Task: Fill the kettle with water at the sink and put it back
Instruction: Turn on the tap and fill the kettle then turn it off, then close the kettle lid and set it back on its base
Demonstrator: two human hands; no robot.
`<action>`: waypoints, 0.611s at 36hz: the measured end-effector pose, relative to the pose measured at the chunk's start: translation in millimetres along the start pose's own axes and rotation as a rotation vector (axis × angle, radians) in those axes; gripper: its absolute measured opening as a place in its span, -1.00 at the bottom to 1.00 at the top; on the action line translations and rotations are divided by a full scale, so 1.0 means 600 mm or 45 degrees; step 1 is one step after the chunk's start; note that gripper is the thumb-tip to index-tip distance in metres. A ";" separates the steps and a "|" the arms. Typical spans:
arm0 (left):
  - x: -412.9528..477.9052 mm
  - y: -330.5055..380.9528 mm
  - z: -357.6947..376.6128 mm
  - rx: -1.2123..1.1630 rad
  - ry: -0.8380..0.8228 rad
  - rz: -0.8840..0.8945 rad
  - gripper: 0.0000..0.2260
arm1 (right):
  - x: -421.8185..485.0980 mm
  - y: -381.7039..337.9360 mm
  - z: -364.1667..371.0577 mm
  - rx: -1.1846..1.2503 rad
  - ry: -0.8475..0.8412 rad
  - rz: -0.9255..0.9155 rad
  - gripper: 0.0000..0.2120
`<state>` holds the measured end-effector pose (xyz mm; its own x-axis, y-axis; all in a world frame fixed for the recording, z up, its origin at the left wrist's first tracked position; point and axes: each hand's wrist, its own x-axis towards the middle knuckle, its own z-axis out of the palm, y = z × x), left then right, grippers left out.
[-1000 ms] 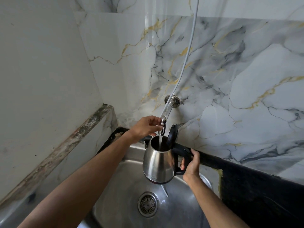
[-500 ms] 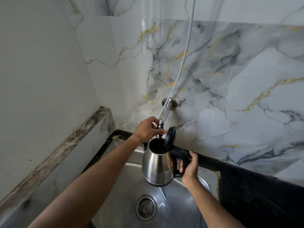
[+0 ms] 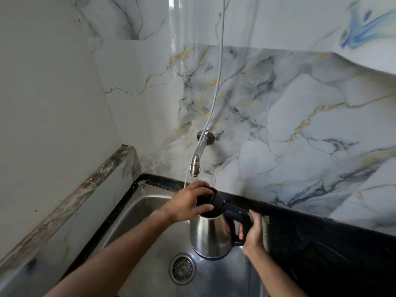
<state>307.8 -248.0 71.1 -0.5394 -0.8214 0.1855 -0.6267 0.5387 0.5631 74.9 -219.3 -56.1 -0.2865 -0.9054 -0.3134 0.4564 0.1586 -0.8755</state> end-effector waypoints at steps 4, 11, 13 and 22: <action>-0.030 0.019 0.029 -0.152 0.006 -0.122 -0.62 | -0.025 -0.021 -0.023 -0.042 0.011 -0.031 -0.54; -0.052 0.098 0.060 -0.157 0.048 -0.149 -0.54 | -0.077 -0.068 -0.062 -0.023 0.079 -0.098 -0.60; -0.057 0.122 0.068 -0.152 0.018 -0.159 -0.44 | -0.088 -0.080 -0.075 -0.011 0.076 -0.096 -0.61; -0.058 0.216 0.095 -0.466 0.047 -0.177 -0.47 | -0.135 -0.136 -0.154 0.088 0.086 -0.148 -0.58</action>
<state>213.1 -139.2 91.6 -0.4389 -0.8915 0.1124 -0.4467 0.3250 0.8336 -17.0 -122.7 6.6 -0.3959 -0.8871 -0.2374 0.4733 0.0244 -0.8806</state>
